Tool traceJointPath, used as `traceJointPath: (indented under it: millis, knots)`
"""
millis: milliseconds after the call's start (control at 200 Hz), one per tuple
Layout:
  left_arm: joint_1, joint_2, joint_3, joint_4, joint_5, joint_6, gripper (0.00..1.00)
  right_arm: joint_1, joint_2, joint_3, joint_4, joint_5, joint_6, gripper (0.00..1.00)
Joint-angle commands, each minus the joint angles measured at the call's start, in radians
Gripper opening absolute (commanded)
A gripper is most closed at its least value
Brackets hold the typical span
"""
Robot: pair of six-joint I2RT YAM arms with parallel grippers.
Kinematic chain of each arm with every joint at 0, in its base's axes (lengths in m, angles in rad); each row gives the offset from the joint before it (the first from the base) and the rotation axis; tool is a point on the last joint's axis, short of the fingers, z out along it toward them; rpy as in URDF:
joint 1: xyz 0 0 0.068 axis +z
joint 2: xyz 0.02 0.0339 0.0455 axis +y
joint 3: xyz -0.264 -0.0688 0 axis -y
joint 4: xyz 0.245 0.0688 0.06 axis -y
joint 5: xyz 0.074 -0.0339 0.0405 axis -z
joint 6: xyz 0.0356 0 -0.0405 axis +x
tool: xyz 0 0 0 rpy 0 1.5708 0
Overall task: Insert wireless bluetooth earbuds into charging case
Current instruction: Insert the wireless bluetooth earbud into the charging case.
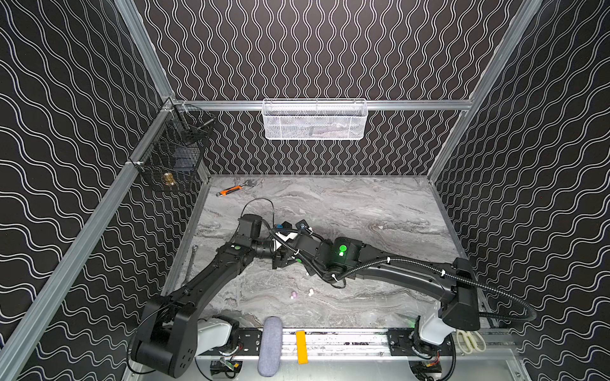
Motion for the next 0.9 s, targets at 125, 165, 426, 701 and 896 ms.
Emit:
traceJointPath:
  millis: [125, 165, 426, 701, 896]
  knots:
    - [0.0, -0.01, 0.004, 0.06, 0.02, -0.009, 0.26, -0.005, 0.009, 0.012, 0.005, -0.028, 0.01, 0.16]
    - [0.0, -0.011, 0.003, 0.06, 0.021, -0.01, 0.26, -0.005, 0.01, 0.017, 0.005, -0.028, 0.009, 0.16]
    - [0.0, -0.007, 0.003, 0.06, 0.022, -0.006, 0.26, -0.006, 0.022, 0.045, 0.01, -0.033, -0.006, 0.15]
    - [0.0, -0.005, 0.007, 0.062, 0.013, -0.004, 0.26, -0.005, 0.023, 0.043, -0.003, -0.072, -0.011, 0.16]
    - [-0.001, -0.006, 0.01, 0.063, 0.012, -0.009, 0.26, -0.005, 0.033, 0.041, -0.029, -0.074, -0.011, 0.15]
